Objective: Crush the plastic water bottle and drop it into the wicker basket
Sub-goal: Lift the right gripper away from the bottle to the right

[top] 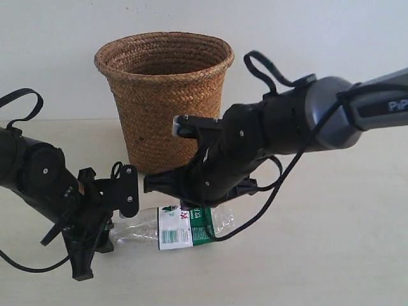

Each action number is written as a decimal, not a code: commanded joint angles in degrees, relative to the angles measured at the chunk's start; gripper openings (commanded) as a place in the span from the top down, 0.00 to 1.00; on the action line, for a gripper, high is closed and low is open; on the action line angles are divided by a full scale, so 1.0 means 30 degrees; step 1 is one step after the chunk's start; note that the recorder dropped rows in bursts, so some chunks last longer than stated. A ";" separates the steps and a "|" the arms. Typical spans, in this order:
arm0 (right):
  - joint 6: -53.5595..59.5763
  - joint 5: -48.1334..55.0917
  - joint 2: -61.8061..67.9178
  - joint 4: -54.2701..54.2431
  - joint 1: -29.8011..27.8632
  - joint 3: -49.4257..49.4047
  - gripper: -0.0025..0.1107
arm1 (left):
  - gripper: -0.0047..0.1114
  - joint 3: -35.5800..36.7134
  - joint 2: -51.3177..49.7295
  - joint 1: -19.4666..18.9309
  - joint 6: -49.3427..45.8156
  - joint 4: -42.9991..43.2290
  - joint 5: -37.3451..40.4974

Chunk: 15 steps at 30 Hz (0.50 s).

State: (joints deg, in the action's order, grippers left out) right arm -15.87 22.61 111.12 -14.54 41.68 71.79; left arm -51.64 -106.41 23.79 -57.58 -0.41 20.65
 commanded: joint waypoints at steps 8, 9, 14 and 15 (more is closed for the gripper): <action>-0.4511 -1.0592 -0.7307 0.6095 0.0052 -0.8039 0.98 | 0.93 -0.0002 0.0030 0.0085 0.0026 -0.0234 0.0045; -0.4277 -1.1844 -0.7893 0.6042 0.0052 -0.9069 0.98 | 0.93 -0.0002 0.0030 0.0085 0.0026 -0.0234 0.0045; -0.0028 -1.5959 -1.1240 0.3833 0.0052 -1.3302 0.98 | 0.93 -0.0002 0.0030 0.0085 0.0026 -0.0234 0.0045; 0.0449 -1.6428 -1.1738 0.3336 0.0052 -1.3686 0.98 | 0.93 -0.0002 0.0030 0.0085 0.0026 -0.0234 0.0045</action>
State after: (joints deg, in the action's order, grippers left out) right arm -19.31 -22.37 79.45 -0.70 41.68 33.92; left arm -51.64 -106.41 23.79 -57.58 -0.41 20.65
